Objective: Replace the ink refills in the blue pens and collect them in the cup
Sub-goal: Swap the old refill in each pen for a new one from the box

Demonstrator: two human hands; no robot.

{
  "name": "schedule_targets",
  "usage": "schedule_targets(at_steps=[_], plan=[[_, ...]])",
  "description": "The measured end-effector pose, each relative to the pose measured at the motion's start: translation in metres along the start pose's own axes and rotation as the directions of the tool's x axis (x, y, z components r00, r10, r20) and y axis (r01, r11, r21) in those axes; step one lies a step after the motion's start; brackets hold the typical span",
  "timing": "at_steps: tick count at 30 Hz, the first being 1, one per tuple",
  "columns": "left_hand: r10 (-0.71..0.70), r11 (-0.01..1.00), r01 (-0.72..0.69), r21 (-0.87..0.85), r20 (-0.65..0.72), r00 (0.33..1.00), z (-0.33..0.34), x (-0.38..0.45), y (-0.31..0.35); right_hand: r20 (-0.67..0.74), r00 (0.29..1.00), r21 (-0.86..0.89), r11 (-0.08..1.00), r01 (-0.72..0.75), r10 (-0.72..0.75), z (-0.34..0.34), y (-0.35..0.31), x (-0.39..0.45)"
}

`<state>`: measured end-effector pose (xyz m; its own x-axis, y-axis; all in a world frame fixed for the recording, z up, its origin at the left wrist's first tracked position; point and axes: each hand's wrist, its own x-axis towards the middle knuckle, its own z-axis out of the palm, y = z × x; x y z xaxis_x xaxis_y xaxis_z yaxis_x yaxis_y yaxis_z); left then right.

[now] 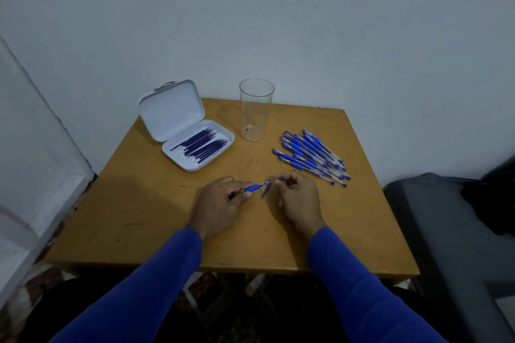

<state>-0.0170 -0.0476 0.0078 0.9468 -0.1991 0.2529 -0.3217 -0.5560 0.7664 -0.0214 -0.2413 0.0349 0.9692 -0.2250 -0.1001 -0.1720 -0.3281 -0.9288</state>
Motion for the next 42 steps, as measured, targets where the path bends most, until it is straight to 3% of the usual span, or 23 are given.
schedule_targets(at_steps=[2,5,13,23,27,32,38,42], plan=[[0.005,1.000,-0.005,-0.013,-0.005,1.000,-0.001,-0.001,0.000,-0.045,0.996,-0.206,0.977,0.062,-0.073,0.007,0.000,0.000],[0.012,1.000,-0.012,0.006,-0.009,1.000,-0.001,0.000,0.000,-0.046,0.991,-0.358,0.929,0.098,-0.123,0.014,-0.002,0.003],[0.004,1.000,-0.004,-0.007,-0.010,1.000,-0.001,-0.001,0.002,-0.030,0.997,-0.354,0.933,0.055,-0.070,0.012,-0.004,0.007],[0.014,1.000,-0.015,-0.027,-0.016,1.000,-0.001,-0.001,0.002,-0.076,0.993,-0.208,0.975,0.071,-0.089,0.006,-0.002,-0.007],[0.017,1.000,-0.017,-0.005,-0.016,1.000,-0.001,0.000,0.000,0.055,0.998,0.025,1.000,0.006,-0.008,0.005,-0.008,-0.013],[0.012,1.000,-0.012,-0.011,-0.018,1.000,-0.002,-0.001,0.000,0.136,0.991,0.110,0.994,-0.023,0.008,0.010,-0.012,-0.017],[-0.011,0.999,0.009,-0.037,-0.032,0.999,-0.001,-0.001,-0.001,0.134,0.990,0.408,0.909,-0.087,0.034,0.012,-0.013,-0.018],[-0.009,0.998,0.007,-0.055,-0.040,0.999,0.000,-0.001,-0.001,0.172,0.984,0.505,0.853,-0.131,0.049,0.009,-0.015,-0.017]])
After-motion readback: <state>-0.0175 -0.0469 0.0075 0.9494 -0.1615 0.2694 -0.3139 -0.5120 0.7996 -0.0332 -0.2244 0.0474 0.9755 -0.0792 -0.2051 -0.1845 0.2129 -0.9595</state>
